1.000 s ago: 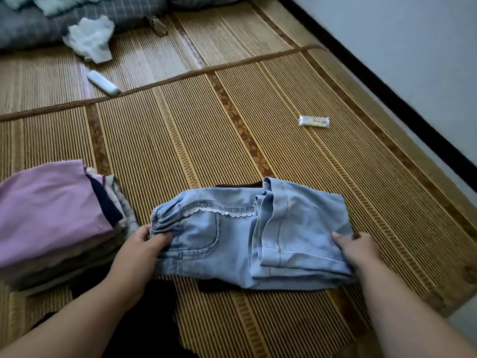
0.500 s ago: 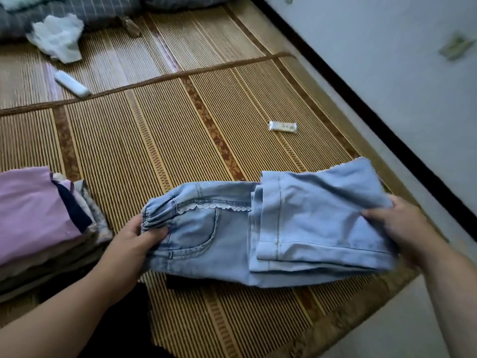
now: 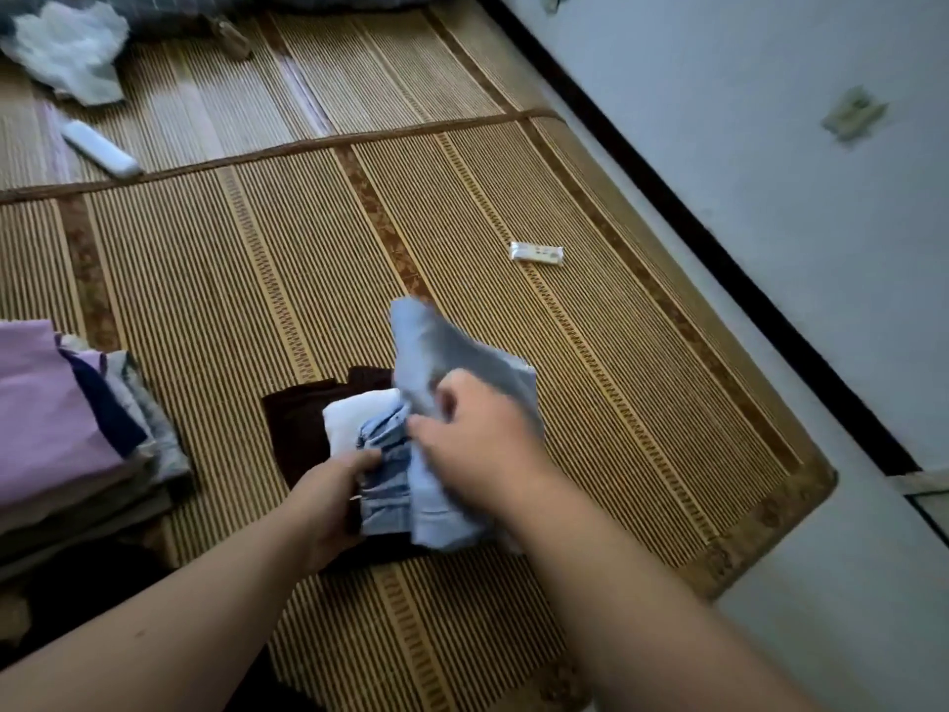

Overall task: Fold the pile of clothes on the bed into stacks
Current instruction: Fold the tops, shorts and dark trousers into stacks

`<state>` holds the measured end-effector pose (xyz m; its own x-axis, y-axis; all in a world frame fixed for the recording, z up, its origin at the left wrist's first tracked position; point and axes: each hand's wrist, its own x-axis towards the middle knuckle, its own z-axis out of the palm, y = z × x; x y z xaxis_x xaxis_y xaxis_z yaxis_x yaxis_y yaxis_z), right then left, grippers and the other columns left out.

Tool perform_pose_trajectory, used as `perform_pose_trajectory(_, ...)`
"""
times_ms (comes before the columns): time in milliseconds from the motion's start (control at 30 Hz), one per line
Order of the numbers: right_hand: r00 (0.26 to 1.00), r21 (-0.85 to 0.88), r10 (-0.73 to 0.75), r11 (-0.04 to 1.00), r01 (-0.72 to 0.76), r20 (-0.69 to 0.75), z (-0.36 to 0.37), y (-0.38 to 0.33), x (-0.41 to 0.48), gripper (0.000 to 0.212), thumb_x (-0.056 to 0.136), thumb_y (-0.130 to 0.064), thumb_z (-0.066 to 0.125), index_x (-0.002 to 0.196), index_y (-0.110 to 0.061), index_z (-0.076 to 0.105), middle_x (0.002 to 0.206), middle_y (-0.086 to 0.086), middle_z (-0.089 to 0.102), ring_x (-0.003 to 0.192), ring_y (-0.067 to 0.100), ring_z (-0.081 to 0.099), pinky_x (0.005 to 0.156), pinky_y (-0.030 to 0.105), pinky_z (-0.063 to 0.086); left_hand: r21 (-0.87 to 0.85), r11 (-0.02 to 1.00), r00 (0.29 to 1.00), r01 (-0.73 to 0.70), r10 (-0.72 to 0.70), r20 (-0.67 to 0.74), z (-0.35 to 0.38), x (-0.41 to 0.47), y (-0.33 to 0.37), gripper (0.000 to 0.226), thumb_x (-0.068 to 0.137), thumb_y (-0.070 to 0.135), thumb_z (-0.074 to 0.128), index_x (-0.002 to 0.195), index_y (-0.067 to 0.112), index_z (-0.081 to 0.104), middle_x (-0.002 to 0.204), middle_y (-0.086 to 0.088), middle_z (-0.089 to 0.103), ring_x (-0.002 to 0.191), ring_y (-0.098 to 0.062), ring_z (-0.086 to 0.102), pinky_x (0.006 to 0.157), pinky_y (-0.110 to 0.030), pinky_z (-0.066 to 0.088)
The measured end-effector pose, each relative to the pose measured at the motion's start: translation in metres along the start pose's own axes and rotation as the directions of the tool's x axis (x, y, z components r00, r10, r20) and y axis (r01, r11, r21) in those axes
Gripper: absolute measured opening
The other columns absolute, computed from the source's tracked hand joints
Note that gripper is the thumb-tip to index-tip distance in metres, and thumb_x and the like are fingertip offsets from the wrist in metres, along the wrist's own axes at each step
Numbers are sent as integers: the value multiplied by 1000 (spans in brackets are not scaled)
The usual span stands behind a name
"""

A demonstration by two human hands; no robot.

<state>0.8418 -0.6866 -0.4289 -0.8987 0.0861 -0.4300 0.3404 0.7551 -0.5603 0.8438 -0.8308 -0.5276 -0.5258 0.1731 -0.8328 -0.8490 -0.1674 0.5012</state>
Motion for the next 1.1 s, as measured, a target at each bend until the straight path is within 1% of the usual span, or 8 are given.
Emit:
perform_pose_trajectory(133,955,-185,123,980,-74,270,76,4,15,59,88,-60,36,141,-33,37,160,-1,17,143,32,11,110,58,16,-267,961,977,75,-17,214,-23,-1,-1,78,80,74,41,118,12,68,119,-19,67,109,-40,64,89,-54,52)
perform_pose_trajectory(267,939,-38,20,999,-8,343,96,31,22,54,95,-34,43,149,-28,35,162,7,16,150,24,7,121,45,9,-106,994,979,9,13,203,-24,3,-10,59,78,50,59,122,10,63,113,-17,70,100,-34,69,76,-43,59)
perform_pose_trajectory(367,998,243,67,968,-64,-7,78,57,16,32,91,-25,59,122,-19,64,127,4,62,121,19,54,101,27,40,-23,998,996,-64,65,59,-17,7,-12,33,84,12,67,115,5,64,98,-13,75,87,-28,73,69,-35,57)
perform_pose_trajectory(500,881,340,321,919,-200,-347,46,101,10,62,79,-36,75,134,-20,50,127,3,53,115,21,53,101,41,46,57,993,995,-99,98,14,-4,-4,-6,27,82,-3,66,108,7,65,94,-11,75,83,-28,73,71,-35,55)
perform_pose_trajectory(667,939,876,326,416,-246,109,23,126,-1,78,75,-48,69,139,-8,47,124,17,64,107,33,66,84,43,57,-43,997,941,-65,75,329,29,-42,6,49,67,-2,73,115,0,62,104,-17,73,93,-32,71,71,-36,59)
perform_pose_trajectory(800,875,872,41,75,-484,483,-2,124,-20,79,64,-65,76,120,-9,68,124,24,63,112,39,63,81,46,55,-66,998,874,-18,47,483,37,-61,13,37,66,3,64,101,0,71,108,-23,70,95,-35,69,81,-41,59)
perform_pose_trajectory(933,975,952,86,214,-217,203,-17,111,6,65,71,-30,79,127,-5,59,118,19,67,103,33,68,82,44,58,-146,988,895,-55,114,432,6,-57,25,38,67,2,66,105,-2,71,109,-24,69,95,-36,69,77,-41,60)
perform_pose_trajectory(1100,965,678,232,729,-89,-122,-1,88,53,51,83,-17,74,129,-12,53,110,7,69,95,20,67,85,36,54,21,980,980,-199,199,20,-44,-17,23,36,83,3,67,119,7,61,108,-13,73,95,-32,71,78,-39,57)
